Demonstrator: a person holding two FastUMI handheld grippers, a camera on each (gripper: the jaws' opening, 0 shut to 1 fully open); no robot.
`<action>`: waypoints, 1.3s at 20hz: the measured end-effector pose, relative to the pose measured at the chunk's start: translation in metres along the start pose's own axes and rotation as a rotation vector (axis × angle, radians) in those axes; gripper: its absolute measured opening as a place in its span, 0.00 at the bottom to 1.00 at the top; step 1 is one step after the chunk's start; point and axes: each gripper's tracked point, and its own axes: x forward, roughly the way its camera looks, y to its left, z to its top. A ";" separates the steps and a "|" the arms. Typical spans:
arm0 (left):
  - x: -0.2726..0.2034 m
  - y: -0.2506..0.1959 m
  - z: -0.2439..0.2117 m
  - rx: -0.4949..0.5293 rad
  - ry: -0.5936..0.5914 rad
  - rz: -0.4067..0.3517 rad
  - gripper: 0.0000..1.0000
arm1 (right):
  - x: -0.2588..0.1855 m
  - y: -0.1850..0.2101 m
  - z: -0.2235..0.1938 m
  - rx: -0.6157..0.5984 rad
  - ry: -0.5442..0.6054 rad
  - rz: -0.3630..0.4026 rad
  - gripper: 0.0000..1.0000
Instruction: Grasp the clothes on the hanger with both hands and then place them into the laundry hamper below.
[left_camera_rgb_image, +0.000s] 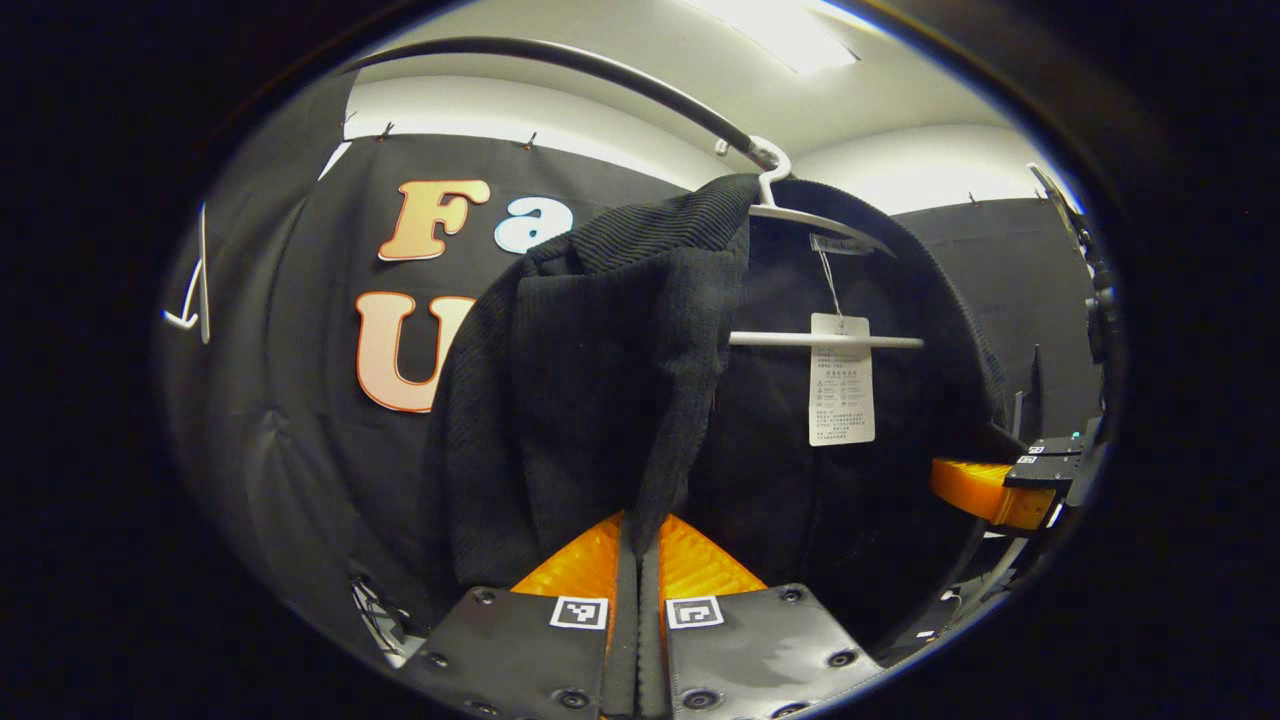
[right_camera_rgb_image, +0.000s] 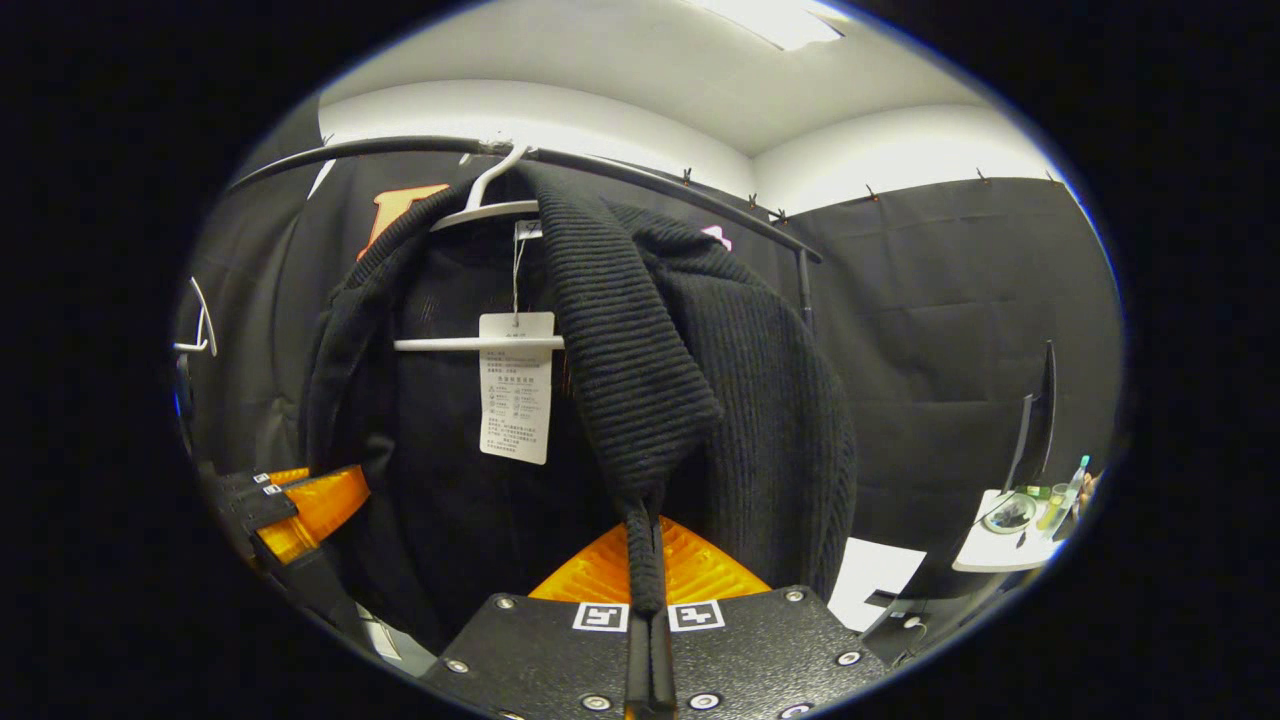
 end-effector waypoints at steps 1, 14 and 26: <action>-0.002 0.001 0.004 0.002 -0.006 0.005 0.08 | -0.002 -0.004 0.003 -0.004 -0.005 -0.003 0.00; -0.023 0.039 0.091 0.039 -0.134 0.136 0.08 | -0.036 -0.056 0.072 -0.039 -0.115 -0.074 0.00; -0.020 0.076 0.159 0.119 -0.257 0.230 0.07 | -0.022 -0.114 0.151 -0.039 -0.160 -0.095 0.00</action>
